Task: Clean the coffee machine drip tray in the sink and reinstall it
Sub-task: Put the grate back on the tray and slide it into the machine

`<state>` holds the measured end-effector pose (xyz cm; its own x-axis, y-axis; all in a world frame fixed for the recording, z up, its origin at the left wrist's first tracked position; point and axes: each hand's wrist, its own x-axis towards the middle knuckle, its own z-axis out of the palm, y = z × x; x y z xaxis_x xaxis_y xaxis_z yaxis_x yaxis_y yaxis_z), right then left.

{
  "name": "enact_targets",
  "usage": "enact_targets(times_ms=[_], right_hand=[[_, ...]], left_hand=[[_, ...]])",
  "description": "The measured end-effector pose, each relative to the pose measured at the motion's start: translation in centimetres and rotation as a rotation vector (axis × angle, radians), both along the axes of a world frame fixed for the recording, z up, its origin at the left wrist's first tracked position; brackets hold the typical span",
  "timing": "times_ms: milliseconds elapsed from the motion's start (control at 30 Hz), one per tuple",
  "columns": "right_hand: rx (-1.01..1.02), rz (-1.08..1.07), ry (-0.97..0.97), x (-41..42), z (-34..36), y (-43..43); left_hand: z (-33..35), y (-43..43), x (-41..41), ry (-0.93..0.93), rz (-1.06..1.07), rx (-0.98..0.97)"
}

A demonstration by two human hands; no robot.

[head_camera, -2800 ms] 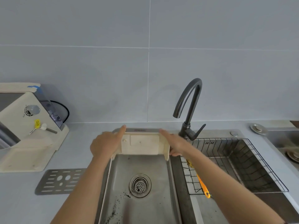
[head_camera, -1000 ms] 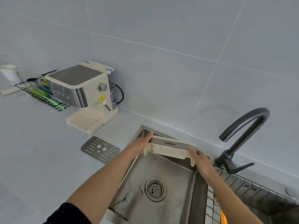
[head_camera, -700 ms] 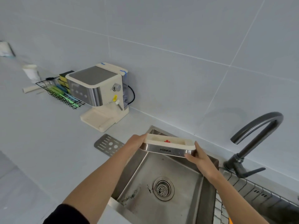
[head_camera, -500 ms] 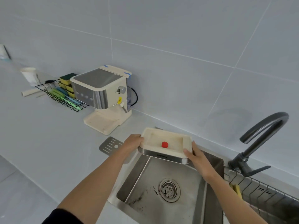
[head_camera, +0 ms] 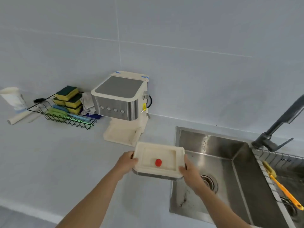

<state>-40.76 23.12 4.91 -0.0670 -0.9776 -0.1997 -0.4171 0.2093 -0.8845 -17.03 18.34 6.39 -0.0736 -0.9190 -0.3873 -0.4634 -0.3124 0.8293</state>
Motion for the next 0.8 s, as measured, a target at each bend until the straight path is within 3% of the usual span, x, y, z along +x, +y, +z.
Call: enact_targets(times_ms=[433, 800], right_hand=[[0.340, -0.072, 0.260, 7.2, -3.5, 3.6], [0.410, 0.015, 0.395, 6.8, -4.1, 2.9]], left_hand=[[-4.8, 1.1, 5.8, -0.200, -0.158, 0.080], [-5.8, 0.6, 5.8, -0.379, -0.194, 0.091]])
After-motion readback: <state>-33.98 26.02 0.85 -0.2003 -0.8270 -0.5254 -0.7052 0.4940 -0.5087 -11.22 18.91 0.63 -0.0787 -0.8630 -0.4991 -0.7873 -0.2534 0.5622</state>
